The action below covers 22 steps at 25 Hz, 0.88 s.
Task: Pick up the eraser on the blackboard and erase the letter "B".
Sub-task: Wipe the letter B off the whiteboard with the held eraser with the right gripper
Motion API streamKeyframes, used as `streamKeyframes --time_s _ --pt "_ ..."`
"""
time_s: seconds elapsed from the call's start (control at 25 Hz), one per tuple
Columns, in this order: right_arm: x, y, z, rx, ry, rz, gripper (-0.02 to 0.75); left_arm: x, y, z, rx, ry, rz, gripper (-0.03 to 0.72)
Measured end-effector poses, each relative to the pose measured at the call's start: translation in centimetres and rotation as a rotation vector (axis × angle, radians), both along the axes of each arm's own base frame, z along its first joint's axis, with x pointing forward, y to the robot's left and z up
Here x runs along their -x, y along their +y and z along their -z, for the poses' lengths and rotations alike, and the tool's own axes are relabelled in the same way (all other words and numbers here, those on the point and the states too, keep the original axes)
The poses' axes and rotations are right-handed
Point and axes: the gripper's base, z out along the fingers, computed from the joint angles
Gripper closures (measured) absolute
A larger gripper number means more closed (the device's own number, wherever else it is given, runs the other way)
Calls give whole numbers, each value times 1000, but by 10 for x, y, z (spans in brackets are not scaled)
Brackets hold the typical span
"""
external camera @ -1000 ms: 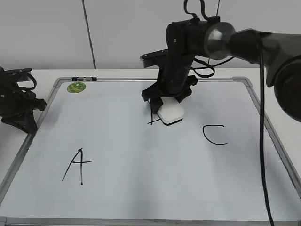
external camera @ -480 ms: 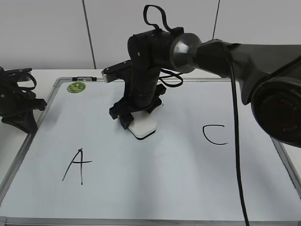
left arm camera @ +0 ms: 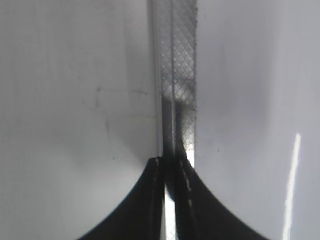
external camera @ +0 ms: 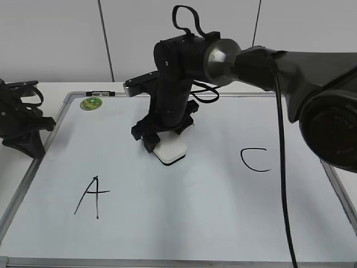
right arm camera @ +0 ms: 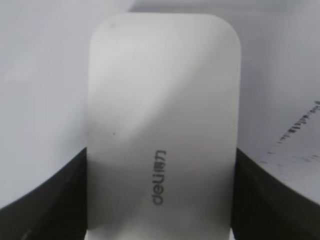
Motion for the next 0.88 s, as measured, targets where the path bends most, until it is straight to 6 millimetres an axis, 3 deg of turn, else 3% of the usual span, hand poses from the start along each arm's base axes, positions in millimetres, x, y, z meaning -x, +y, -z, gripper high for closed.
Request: streamKeyframes --time_s 0.16,0.76,0.88 --pt "-7 -12 0 -5 17 37 185 0 0 0 -1 0 1 678" --pt "-48 -98 -1 50 23 230 186 0 0 0 -3 0 2 678" --pt "-50 -106 -1 60 27 248 186 0 0 0 -3 0 2 678"
